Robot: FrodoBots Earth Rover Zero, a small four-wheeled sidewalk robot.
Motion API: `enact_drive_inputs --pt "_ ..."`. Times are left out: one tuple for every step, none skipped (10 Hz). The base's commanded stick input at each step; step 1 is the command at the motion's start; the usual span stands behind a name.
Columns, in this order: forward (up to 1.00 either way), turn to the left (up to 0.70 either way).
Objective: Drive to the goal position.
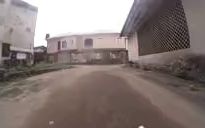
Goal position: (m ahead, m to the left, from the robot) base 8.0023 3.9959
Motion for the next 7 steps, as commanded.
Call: enact_drive_inputs --pt "0.30 0.00" --pt "0.30 0.00" --pt "0.30 0.00" --pt "0.30 0.00" --pt "0.30 0.00" --pt "0.30 0.00" --pt "0.30 0.00"
